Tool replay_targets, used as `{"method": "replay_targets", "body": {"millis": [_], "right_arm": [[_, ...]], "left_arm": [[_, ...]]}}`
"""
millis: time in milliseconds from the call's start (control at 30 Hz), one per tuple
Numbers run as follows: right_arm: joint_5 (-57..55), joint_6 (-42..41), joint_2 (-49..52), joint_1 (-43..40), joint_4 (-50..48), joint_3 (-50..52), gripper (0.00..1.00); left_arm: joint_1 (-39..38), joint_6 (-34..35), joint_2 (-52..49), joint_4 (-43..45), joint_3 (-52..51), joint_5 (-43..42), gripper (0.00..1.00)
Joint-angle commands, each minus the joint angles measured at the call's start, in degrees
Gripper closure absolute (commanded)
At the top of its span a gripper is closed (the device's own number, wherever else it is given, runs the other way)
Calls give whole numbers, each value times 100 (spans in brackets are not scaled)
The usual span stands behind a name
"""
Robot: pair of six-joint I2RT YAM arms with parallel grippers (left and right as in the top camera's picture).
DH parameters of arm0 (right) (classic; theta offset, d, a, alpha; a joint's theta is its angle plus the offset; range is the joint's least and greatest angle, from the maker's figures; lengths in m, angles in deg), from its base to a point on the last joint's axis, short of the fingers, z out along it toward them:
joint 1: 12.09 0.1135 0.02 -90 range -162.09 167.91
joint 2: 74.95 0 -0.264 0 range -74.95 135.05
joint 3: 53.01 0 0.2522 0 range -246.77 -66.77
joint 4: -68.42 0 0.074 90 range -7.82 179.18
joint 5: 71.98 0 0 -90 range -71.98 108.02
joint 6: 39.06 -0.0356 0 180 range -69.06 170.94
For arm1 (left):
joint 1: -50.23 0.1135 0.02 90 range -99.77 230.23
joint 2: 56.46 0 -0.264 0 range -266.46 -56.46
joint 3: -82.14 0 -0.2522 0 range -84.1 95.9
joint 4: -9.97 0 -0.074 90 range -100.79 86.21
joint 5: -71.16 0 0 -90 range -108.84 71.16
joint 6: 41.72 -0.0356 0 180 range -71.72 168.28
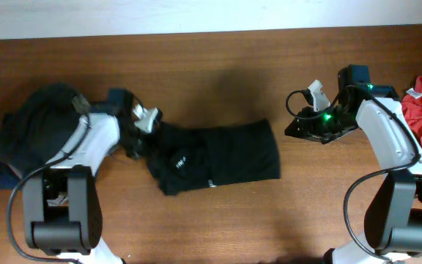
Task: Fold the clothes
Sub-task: 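Grasp the left end of the black shirt bundle with the left gripper, then fold the left end rightward over the bundle with the left gripper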
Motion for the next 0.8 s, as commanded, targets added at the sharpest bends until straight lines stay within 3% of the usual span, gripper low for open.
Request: {"method": "replay_targets", "body": {"millis": [0,133,467,533,600,667,767], "right_arm": [[-13,-24,-92,-2,22,-76,73],[-15,-24,-92,-2,20,-76,73],[-11,-26,-92,-2,52,-76,73],[-11,-26,-92,-2,66,-76,73],[-11,-26,-92,-2,81,-76,73],[-11,-26,-92,-2,87,-76,73],[-11,-26,-94,-2,87,-76,73]], "left_arm": [[101,-435,356,-645,1314,378,100],[-275,-435,354,-1244,2317,953,100],[-1849,-356,-221,-1244,2406,1615,99],[-2079,-319,-404,-1255,2406,1613,90],[-2284,-229,-549,-1261,2406,1611,68],[-2479,-118,-636,-1248,2406,1585,60],[-2736,-26,-654,-1211,2409,1530,58]]}}
